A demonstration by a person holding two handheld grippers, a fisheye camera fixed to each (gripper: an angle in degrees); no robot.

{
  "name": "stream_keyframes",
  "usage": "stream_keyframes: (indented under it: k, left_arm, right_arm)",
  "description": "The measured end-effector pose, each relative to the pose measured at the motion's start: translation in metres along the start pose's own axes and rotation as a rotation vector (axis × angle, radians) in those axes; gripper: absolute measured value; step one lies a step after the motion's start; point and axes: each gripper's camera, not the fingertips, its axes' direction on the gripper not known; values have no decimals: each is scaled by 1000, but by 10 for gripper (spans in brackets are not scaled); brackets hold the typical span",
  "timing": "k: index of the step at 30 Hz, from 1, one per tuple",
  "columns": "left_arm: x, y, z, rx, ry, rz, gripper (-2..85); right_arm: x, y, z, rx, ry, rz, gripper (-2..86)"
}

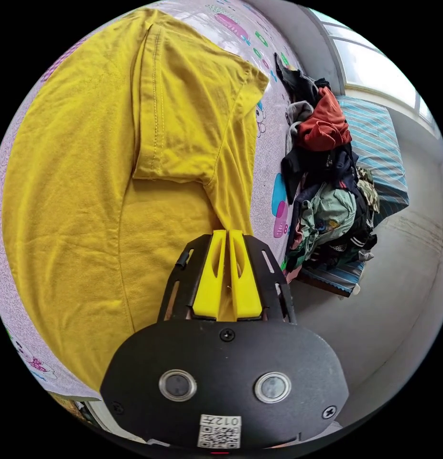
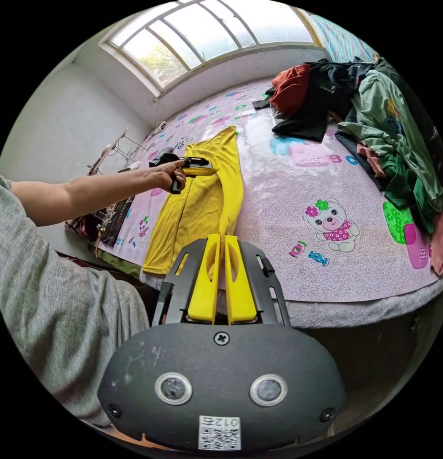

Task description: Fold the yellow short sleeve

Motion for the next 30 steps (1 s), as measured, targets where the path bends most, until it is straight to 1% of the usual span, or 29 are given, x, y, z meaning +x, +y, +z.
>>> stream_keyframes:
  k: [2,4,6,7,8,12,14,16,18,20,21,23,26,30]
  left_arm:
    - [13,2,-10,13,-40,69,11]
    - [28,5,-20,19,-122,164,10]
    - [43,5,-24,-12,-254,269,9]
    - [44,5,-24,-22,-281,287,9]
    - [44,3,-22,-44,-319,300,9]
    - [33,0,-5,-114,-361,310,7]
    - [25,5,-1,-119,-406,286,7]
    - [19,14,-2,-107,-416,272,6]
    - [14,34,-12,-87,-394,290,6]
    - [12,54,-23,-65,-396,328,6]
    - [9,71,-30,-65,-394,354,7]
    - [3,98,-36,-85,-375,391,7]
    - [-12,147,-39,-130,-381,415,8]
    - [-37,210,-39,-152,-412,371,9]
  right_arm:
    - [-22,3,12,-74,-33,-62,-4]
    - [-40,9,27,-132,-56,-118,-3]
    - [-54,17,50,-186,-66,-158,-3]
    - [-59,23,68,-215,-72,-170,-3]
    - [-61,29,88,-240,-83,-176,-2]
    - [-63,47,148,-308,-91,-170,1]
    - [-58,60,185,-372,-55,-149,8]
    - [-54,69,192,-390,-99,-168,18]
    - [-46,77,180,-380,-162,-189,28]
    - [-14,88,154,-353,-204,-164,36]
    - [-1,91,147,-341,-199,-143,36]
    - [58,102,124,-297,-143,-52,39]
    - [129,109,118,-290,-85,47,53]
    - [178,107,137,-335,-83,57,65]
